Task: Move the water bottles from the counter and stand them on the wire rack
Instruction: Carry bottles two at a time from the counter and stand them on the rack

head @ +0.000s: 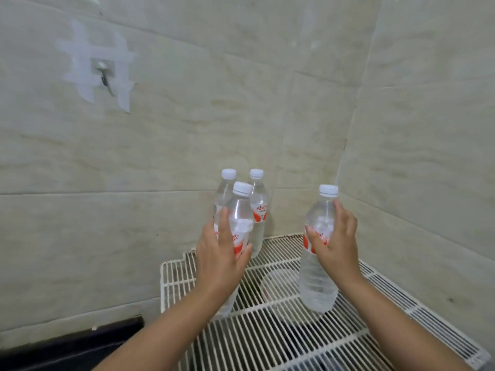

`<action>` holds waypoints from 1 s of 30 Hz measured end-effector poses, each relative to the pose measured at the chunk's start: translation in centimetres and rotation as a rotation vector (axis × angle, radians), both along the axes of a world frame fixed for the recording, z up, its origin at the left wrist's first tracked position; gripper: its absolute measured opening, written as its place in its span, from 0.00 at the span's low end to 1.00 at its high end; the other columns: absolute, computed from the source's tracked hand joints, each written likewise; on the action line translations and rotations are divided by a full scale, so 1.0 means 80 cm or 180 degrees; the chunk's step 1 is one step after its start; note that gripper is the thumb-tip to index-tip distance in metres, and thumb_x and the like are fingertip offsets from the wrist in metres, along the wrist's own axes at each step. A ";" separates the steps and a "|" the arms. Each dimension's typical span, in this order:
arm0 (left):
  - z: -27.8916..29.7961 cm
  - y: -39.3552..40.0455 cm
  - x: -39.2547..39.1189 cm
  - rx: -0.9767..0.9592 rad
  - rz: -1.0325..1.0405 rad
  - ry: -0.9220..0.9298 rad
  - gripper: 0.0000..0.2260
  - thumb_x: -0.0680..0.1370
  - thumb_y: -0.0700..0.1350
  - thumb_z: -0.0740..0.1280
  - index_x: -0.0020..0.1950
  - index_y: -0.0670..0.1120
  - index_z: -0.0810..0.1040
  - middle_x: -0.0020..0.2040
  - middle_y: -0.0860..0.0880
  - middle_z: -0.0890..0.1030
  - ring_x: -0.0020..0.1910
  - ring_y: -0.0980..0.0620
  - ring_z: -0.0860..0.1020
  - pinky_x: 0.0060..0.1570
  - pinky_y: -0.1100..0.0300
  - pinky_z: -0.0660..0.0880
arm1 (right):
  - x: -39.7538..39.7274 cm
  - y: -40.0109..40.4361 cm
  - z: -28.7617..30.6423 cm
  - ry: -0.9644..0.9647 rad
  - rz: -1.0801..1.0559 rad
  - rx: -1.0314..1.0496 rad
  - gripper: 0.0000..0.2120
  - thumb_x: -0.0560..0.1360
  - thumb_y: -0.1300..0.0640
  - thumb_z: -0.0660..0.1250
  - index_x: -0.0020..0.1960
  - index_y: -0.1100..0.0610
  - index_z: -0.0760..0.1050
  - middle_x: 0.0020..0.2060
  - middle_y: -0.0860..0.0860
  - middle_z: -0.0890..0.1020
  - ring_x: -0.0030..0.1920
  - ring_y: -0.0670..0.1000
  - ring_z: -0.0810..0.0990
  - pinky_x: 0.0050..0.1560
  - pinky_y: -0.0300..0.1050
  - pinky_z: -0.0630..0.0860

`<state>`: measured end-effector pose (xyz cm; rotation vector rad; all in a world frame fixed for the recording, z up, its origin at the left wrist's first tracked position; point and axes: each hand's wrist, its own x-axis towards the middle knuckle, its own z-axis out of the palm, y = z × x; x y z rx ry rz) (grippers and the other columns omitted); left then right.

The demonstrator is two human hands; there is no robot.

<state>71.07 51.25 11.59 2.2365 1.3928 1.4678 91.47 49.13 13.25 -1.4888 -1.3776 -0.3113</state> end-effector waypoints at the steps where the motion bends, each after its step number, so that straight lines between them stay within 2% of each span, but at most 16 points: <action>1: 0.001 0.004 0.008 -0.0086 -0.0018 -0.0079 0.39 0.72 0.49 0.69 0.70 0.52 0.43 0.65 0.37 0.66 0.61 0.42 0.68 0.56 0.52 0.68 | 0.011 0.008 -0.001 0.0025 0.0021 -0.0006 0.34 0.71 0.58 0.69 0.71 0.58 0.56 0.65 0.63 0.63 0.63 0.59 0.68 0.56 0.43 0.63; 5: 0.012 0.025 0.053 -0.0423 -0.0042 -0.0639 0.37 0.69 0.46 0.71 0.72 0.50 0.53 0.65 0.41 0.63 0.63 0.44 0.65 0.60 0.57 0.64 | 0.058 0.045 -0.001 0.0197 0.0165 0.0057 0.33 0.71 0.60 0.69 0.71 0.60 0.57 0.64 0.65 0.64 0.63 0.60 0.67 0.56 0.39 0.64; 8: 0.025 0.037 0.108 -0.0395 0.0130 -0.0691 0.37 0.70 0.46 0.70 0.72 0.49 0.51 0.65 0.42 0.62 0.64 0.46 0.63 0.62 0.58 0.61 | 0.093 0.075 0.004 0.0273 0.0346 0.0131 0.31 0.71 0.60 0.68 0.70 0.62 0.58 0.63 0.66 0.64 0.62 0.62 0.68 0.59 0.43 0.64; 11: 0.041 0.060 0.166 -0.0515 0.0325 -0.0854 0.38 0.69 0.42 0.71 0.72 0.51 0.51 0.68 0.42 0.59 0.66 0.46 0.61 0.65 0.55 0.61 | 0.120 0.099 0.007 0.0233 0.0501 0.0205 0.30 0.71 0.61 0.69 0.69 0.64 0.60 0.62 0.68 0.65 0.61 0.64 0.69 0.59 0.45 0.64; 16: 0.047 0.108 0.234 -0.0783 0.0549 -0.1086 0.39 0.68 0.36 0.70 0.71 0.55 0.54 0.65 0.43 0.62 0.61 0.47 0.66 0.60 0.56 0.66 | 0.153 0.129 0.001 0.0279 0.0634 0.0218 0.30 0.72 0.61 0.68 0.69 0.67 0.59 0.62 0.70 0.65 0.61 0.67 0.68 0.61 0.53 0.67; 20: 0.030 0.142 0.261 -0.0717 0.0637 -0.1028 0.40 0.67 0.36 0.72 0.71 0.54 0.54 0.62 0.45 0.64 0.51 0.58 0.59 0.52 0.65 0.60 | 0.175 0.149 -0.009 0.0629 0.0699 0.0188 0.31 0.73 0.60 0.66 0.71 0.64 0.56 0.65 0.68 0.62 0.63 0.66 0.67 0.61 0.55 0.67; 22: 0.023 0.152 0.262 -0.0618 0.0824 -0.1021 0.40 0.67 0.36 0.72 0.71 0.53 0.54 0.62 0.44 0.63 0.52 0.55 0.62 0.53 0.63 0.62 | 0.179 0.154 -0.010 0.0691 0.0664 0.0193 0.31 0.73 0.60 0.66 0.71 0.63 0.56 0.65 0.67 0.62 0.62 0.66 0.68 0.60 0.55 0.68; 24: 0.017 0.158 0.257 -0.0483 0.1115 -0.0867 0.39 0.68 0.39 0.73 0.71 0.51 0.54 0.63 0.43 0.64 0.58 0.47 0.67 0.56 0.56 0.67 | 0.179 0.157 -0.008 0.0607 0.0706 0.0231 0.30 0.73 0.61 0.66 0.70 0.65 0.57 0.64 0.68 0.63 0.62 0.67 0.68 0.61 0.54 0.67; 26: 0.013 0.158 0.253 -0.0351 0.1306 -0.0556 0.39 0.68 0.42 0.73 0.72 0.49 0.52 0.64 0.41 0.64 0.61 0.43 0.66 0.59 0.52 0.68 | 0.174 0.159 -0.007 0.0488 0.0768 0.0192 0.30 0.72 0.62 0.67 0.69 0.67 0.58 0.63 0.69 0.64 0.62 0.67 0.68 0.61 0.55 0.67; 30: 0.014 0.152 0.253 0.0134 0.1203 0.0431 0.39 0.71 0.46 0.70 0.74 0.45 0.48 0.69 0.38 0.60 0.68 0.39 0.60 0.68 0.49 0.59 | 0.166 0.159 -0.009 0.0320 0.0852 0.0202 0.30 0.71 0.62 0.68 0.68 0.68 0.60 0.61 0.71 0.66 0.59 0.68 0.70 0.59 0.56 0.69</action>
